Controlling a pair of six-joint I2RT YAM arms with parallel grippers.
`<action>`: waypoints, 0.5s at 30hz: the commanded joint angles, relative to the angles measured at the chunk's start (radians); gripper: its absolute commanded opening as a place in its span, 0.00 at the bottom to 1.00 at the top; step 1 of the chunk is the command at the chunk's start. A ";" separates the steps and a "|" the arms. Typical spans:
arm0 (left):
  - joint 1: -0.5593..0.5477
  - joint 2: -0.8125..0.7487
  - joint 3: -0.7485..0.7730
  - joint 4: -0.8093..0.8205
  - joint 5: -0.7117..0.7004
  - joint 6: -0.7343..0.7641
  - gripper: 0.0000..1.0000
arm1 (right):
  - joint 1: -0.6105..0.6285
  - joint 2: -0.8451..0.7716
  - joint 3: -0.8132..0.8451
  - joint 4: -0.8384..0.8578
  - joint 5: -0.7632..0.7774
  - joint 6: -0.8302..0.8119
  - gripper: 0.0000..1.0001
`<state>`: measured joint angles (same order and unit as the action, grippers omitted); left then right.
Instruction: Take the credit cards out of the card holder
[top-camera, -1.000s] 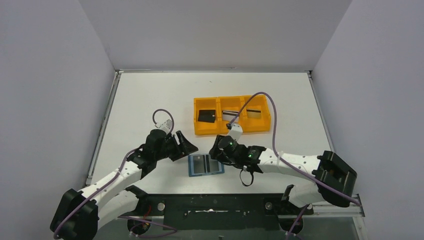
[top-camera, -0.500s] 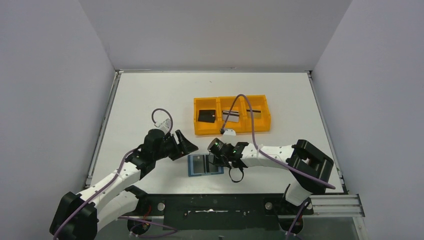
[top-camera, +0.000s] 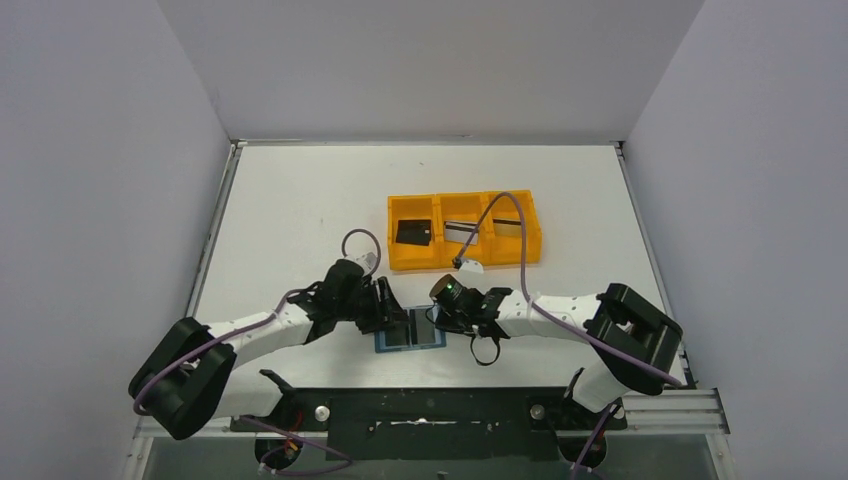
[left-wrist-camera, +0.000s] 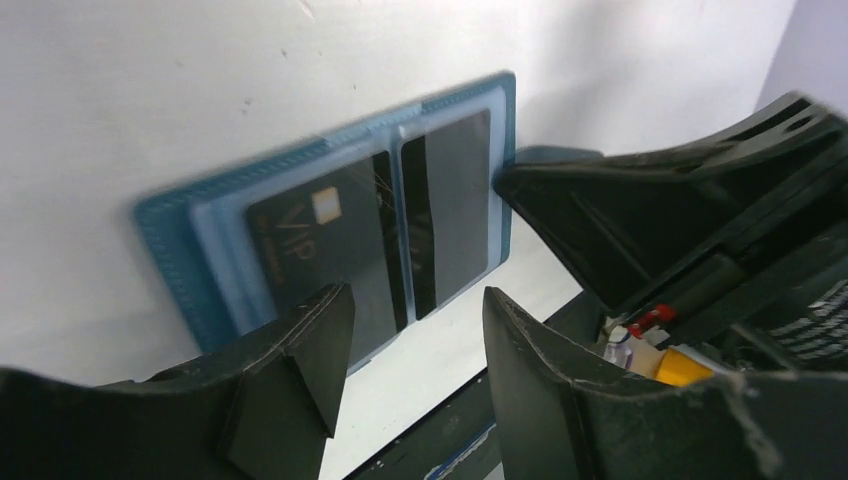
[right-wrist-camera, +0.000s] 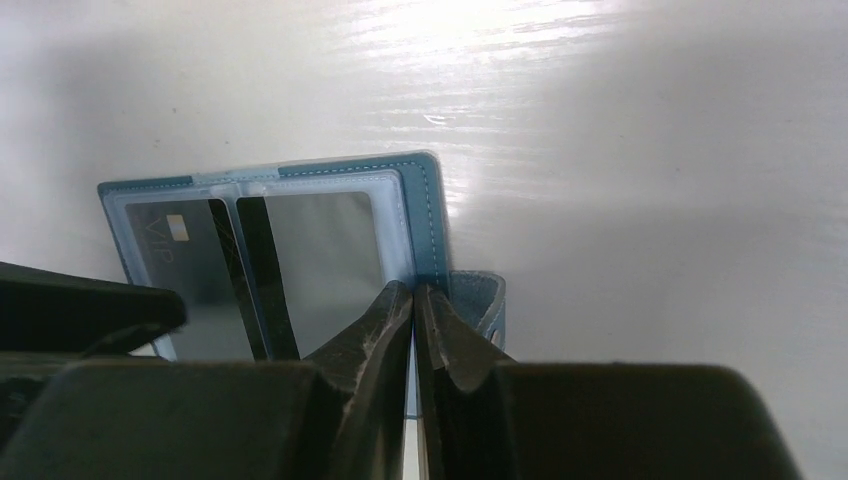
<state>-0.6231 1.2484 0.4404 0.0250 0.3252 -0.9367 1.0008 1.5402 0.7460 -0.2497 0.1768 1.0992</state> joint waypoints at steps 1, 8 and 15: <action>-0.064 0.047 0.063 0.061 -0.036 0.015 0.49 | -0.010 0.062 -0.053 0.080 -0.090 0.021 0.06; -0.099 0.135 0.065 0.056 -0.086 0.012 0.48 | -0.016 0.072 -0.051 0.085 -0.100 0.018 0.06; -0.106 0.130 0.028 -0.017 -0.204 -0.006 0.47 | -0.015 0.083 -0.047 0.094 -0.110 0.010 0.05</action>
<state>-0.7280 1.3777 0.4870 0.0639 0.2447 -0.9463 0.9813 1.5555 0.7319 -0.1577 0.1200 1.1107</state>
